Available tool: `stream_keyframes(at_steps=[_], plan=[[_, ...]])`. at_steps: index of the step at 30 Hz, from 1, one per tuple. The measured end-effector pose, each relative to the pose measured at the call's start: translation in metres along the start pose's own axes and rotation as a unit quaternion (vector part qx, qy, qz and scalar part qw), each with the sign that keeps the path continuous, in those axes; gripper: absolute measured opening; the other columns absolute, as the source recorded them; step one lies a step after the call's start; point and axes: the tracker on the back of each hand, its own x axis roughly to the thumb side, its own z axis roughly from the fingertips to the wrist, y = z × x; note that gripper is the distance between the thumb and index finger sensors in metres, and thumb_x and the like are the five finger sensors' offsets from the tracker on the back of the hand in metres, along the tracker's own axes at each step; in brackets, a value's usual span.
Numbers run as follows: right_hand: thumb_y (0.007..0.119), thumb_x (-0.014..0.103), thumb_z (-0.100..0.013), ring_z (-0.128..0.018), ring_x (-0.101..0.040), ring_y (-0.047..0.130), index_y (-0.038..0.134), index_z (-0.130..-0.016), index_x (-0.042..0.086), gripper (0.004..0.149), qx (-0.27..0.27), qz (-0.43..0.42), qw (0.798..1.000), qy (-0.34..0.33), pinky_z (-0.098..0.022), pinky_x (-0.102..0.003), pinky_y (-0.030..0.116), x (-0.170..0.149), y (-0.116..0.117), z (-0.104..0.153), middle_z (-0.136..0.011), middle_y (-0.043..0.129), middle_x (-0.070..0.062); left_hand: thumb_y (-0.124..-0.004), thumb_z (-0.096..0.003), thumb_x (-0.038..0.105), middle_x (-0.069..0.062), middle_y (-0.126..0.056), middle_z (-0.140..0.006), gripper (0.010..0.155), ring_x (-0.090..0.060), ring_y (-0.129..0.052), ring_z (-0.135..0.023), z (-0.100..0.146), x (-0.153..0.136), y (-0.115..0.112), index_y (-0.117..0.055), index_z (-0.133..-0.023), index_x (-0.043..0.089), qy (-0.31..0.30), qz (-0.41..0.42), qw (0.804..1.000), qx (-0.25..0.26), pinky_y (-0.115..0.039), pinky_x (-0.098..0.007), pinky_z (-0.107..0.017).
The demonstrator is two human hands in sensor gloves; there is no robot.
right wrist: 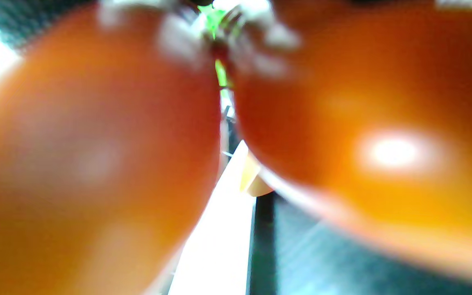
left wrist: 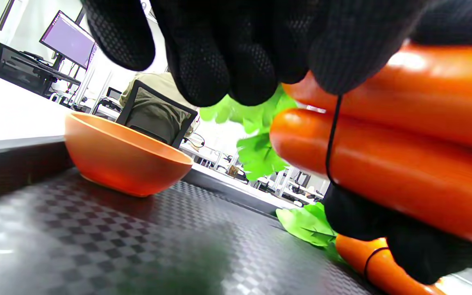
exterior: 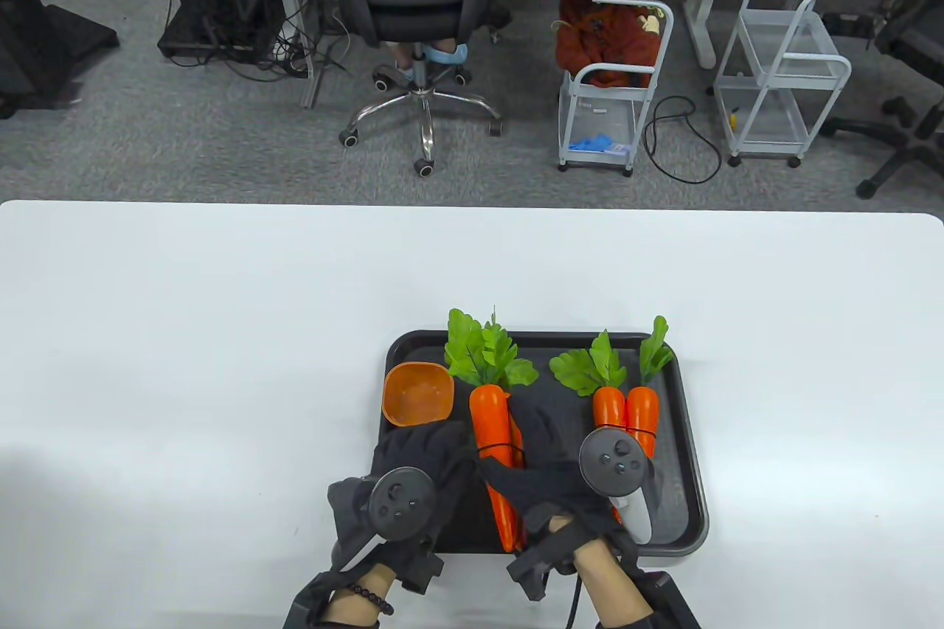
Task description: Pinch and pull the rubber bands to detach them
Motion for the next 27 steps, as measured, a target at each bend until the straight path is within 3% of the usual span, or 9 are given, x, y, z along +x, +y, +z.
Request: stream_keyframes(at_steps=[7, 13, 19, 27], plan=[[0.086, 0.056, -0.045, -0.075, -0.059, 0.082, 0.032, -0.109, 0.023, 0.089, 0.041, -0.145, 0.988, -0.015, -0.045, -0.052, 0.086, -0.003, 0.006, 0.000, -0.101, 0.040, -0.040, -0.076, -0.0512, 0.046, 0.005, -0.096, -0.091, 0.042, -0.021, -0.095, -0.084, 0.004, 0.003, 0.003, -0.077, -0.092, 0.035, -0.019, 0.057, 0.998, 0.031, -0.074, -0.057, -0.072], [0.086, 0.053, -0.046, -0.080, -0.059, 0.076, 0.030, -0.109, 0.026, 0.088, 0.062, -0.192, 0.979, -0.015, -0.051, -0.054, 0.082, -0.006, 0.008, 0.001, -0.101, 0.040, -0.040, -0.076, -0.0518, 0.045, 0.005, -0.099, -0.084, 0.038, -0.021, -0.097, -0.078, 0.006, 0.006, 0.005, -0.080, -0.088, 0.035, -0.033, 0.055, 0.997, 0.052, -0.076, -0.054, -0.070], [0.083, 0.057, -0.048, -0.084, -0.059, 0.072, 0.034, -0.109, 0.026, 0.084, 0.053, -0.298, 0.953, 0.015, -0.053, -0.056, 0.079, -0.019, 0.011, 0.000, -0.102, 0.043, -0.036, -0.075, -0.0515, 0.045, 0.006, -0.099, -0.085, 0.038, -0.020, -0.097, -0.080, 0.009, 0.016, 0.006, -0.079, -0.088, 0.037, -0.078, 0.031, 0.995, 0.052, -0.076, -0.054, -0.071], [0.078, 0.061, -0.052, -0.089, -0.055, 0.068, 0.033, -0.110, 0.027, 0.082, 0.047, -0.329, 0.943, 0.000, -0.060, -0.061, 0.067, -0.024, 0.014, -0.001, -0.105, 0.042, -0.032, -0.076, -0.0511, 0.044, 0.006, -0.099, -0.085, 0.037, -0.020, -0.096, -0.080, 0.013, 0.023, 0.006, -0.079, -0.088, 0.038, -0.108, 0.017, 0.993, 0.049, -0.076, -0.054, -0.071]])
